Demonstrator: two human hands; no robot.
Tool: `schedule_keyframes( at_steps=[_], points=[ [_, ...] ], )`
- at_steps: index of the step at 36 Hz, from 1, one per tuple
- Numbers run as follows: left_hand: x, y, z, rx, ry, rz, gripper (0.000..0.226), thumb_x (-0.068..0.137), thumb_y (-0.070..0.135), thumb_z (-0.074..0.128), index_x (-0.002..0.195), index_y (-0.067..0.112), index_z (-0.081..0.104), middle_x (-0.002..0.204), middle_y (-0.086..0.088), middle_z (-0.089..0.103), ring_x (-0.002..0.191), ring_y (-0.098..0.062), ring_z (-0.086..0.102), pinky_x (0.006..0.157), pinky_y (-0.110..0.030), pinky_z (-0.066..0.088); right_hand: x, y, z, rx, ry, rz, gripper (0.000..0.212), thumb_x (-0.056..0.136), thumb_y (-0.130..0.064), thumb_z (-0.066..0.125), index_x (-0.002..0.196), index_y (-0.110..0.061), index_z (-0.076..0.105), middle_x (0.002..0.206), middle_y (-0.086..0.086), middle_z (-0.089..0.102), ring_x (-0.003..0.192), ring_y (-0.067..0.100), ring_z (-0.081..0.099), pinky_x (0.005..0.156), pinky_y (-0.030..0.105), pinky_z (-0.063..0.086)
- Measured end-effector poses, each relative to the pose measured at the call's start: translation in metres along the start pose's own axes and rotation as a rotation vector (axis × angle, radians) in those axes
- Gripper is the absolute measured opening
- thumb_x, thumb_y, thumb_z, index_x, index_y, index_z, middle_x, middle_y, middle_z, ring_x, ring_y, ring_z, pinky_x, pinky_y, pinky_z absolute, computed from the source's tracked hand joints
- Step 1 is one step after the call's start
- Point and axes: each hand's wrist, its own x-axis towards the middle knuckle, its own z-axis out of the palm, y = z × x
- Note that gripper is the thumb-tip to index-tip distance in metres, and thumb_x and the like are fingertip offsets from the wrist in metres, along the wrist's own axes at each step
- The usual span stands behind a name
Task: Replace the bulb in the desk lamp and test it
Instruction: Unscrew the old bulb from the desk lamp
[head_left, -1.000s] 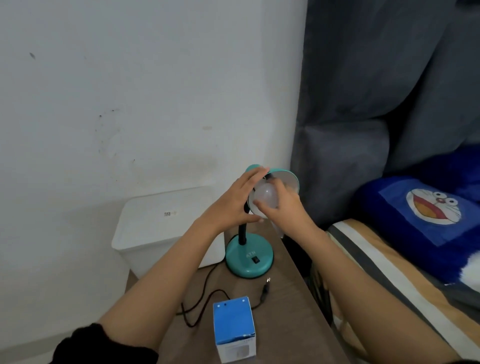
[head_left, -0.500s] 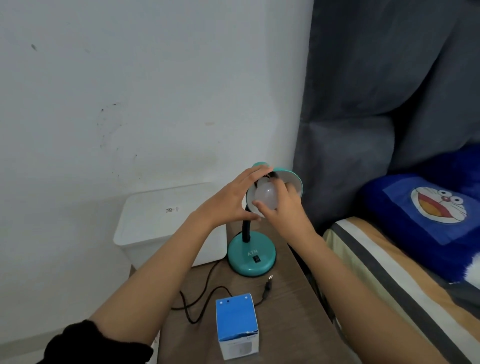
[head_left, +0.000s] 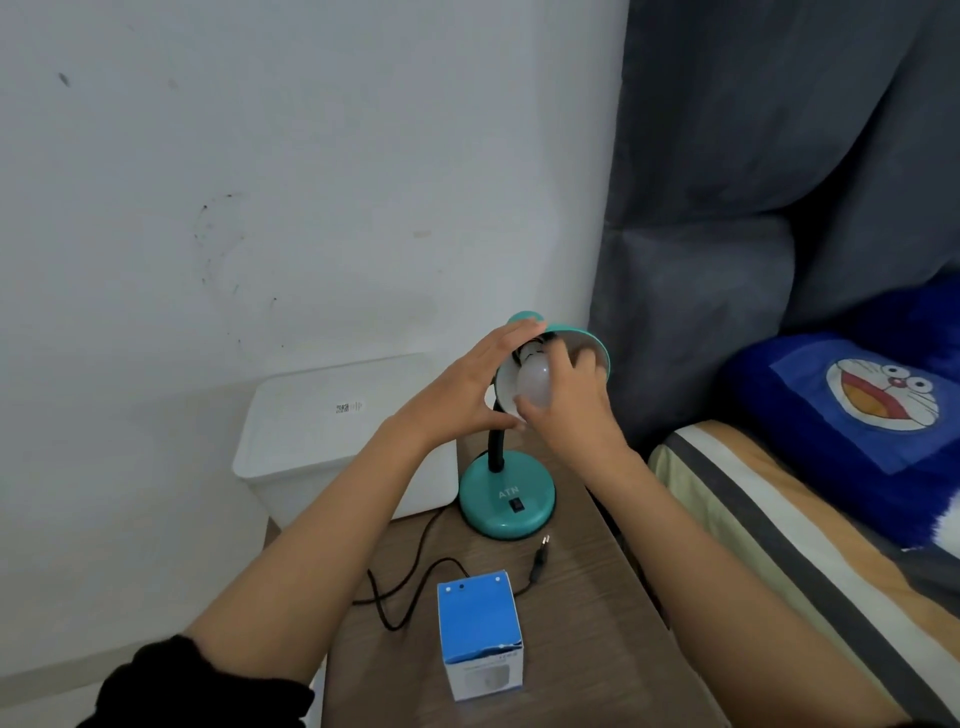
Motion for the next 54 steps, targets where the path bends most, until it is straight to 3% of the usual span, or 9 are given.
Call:
schedule_keyframes(
  at_steps=[3, 8, 11, 21, 29, 35, 42, 48, 54],
  points=[
    [0.002, 0.001, 0.0, 0.007, -0.005, 0.001, 0.098, 0.068, 0.014, 0.082, 0.144, 0.032, 0.023, 0.145, 0.016, 0.028, 0.136, -0.003, 0.029, 0.11, -0.036, 0.039, -0.001, 0.005, -0.001, -0.217, 0.058, -0.118, 0.062, 0.08, -0.022, 0.064, 0.133, -0.014, 0.034, 0.127, 0.018, 0.037, 0.116, 0.037, 0.036, 0.101, 0.041, 0.037],
    [0.002, 0.001, 0.001, -0.01, 0.004, -0.004, 0.096, 0.069, 0.012, 0.081, 0.144, 0.03, 0.024, 0.147, 0.014, 0.029, 0.137, -0.001, 0.028, 0.111, -0.036, 0.037, -0.001, -0.001, 0.002, 0.442, -0.028, 0.197, 0.067, 0.084, -0.042, 0.06, 0.134, -0.009, 0.029, 0.134, 0.017, 0.037, 0.121, 0.032, 0.043, 0.101, 0.036, 0.038],
    [0.001, 0.002, 0.001, -0.013, -0.001, -0.015, 0.096, 0.07, 0.011, 0.08, 0.145, 0.031, 0.022, 0.149, 0.014, 0.026, 0.138, 0.0, 0.026, 0.112, -0.034, 0.035, 0.005, -0.004, 0.002, 0.661, -0.08, 0.378, 0.063, 0.085, -0.049, 0.055, 0.128, -0.007, 0.035, 0.121, 0.012, 0.051, 0.098, 0.028, 0.061, 0.093, 0.045, 0.051],
    [0.001, 0.002, 0.002, -0.011, -0.002, -0.017, 0.097, 0.07, 0.009, 0.079, 0.144, 0.035, 0.022, 0.146, 0.017, 0.027, 0.137, 0.0, 0.027, 0.111, -0.036, 0.038, -0.006, 0.008, 0.008, -0.214, 0.113, -0.116, 0.056, 0.083, -0.021, 0.059, 0.134, -0.014, 0.036, 0.129, 0.021, 0.034, 0.112, 0.038, 0.036, 0.101, 0.042, 0.033],
    [0.001, 0.003, 0.003, -0.017, -0.009, -0.019, 0.095, 0.072, 0.011, 0.079, 0.146, 0.028, 0.021, 0.15, 0.011, 0.026, 0.137, 0.001, 0.025, 0.114, -0.033, 0.033, 0.003, -0.004, 0.007, 0.64, 0.037, 0.244, 0.048, 0.092, -0.04, 0.047, 0.128, -0.011, 0.035, 0.126, 0.015, 0.039, 0.111, 0.026, 0.046, 0.093, 0.049, 0.051],
    [0.001, 0.0, 0.003, -0.014, 0.002, -0.004, 0.099, 0.07, 0.009, 0.081, 0.145, 0.033, 0.021, 0.15, 0.01, 0.027, 0.138, -0.005, 0.028, 0.111, -0.039, 0.038, 0.0, 0.003, 0.008, 0.067, 0.081, -0.049, 0.056, 0.078, -0.011, 0.063, 0.13, -0.018, 0.041, 0.131, 0.015, 0.032, 0.12, 0.036, 0.03, 0.104, 0.039, 0.029],
    [0.002, 0.0, 0.004, -0.034, -0.006, -0.011, 0.099, 0.068, 0.006, 0.08, 0.146, 0.029, 0.022, 0.15, 0.01, 0.027, 0.139, -0.005, 0.027, 0.112, -0.038, 0.036, 0.002, -0.007, 0.004, 0.496, 0.035, 0.196, 0.05, 0.092, -0.035, 0.051, 0.129, -0.004, 0.036, 0.132, 0.021, 0.039, 0.116, 0.026, 0.041, 0.095, 0.029, 0.034],
    [0.0, 0.002, 0.003, -0.037, -0.015, -0.018, 0.1, 0.068, 0.009, 0.081, 0.145, 0.033, 0.021, 0.151, 0.009, 0.026, 0.139, -0.006, 0.026, 0.113, -0.038, 0.035, 0.003, -0.001, 0.002, 0.283, 0.022, 0.072, 0.058, 0.08, -0.021, 0.068, 0.131, -0.014, 0.04, 0.131, 0.018, 0.035, 0.127, 0.035, 0.032, 0.107, 0.044, 0.034],
    [0.002, 0.002, 0.003, -0.035, -0.008, -0.036, 0.1, 0.069, 0.006, 0.079, 0.146, 0.029, 0.02, 0.152, 0.009, 0.025, 0.14, -0.005, 0.025, 0.113, -0.037, 0.034, 0.002, -0.009, 0.0, 0.413, -0.043, 0.09, 0.047, 0.096, -0.03, 0.045, 0.136, -0.01, 0.033, 0.137, 0.02, 0.036, 0.123, 0.031, 0.037, 0.093, 0.026, 0.03]
  ],
)
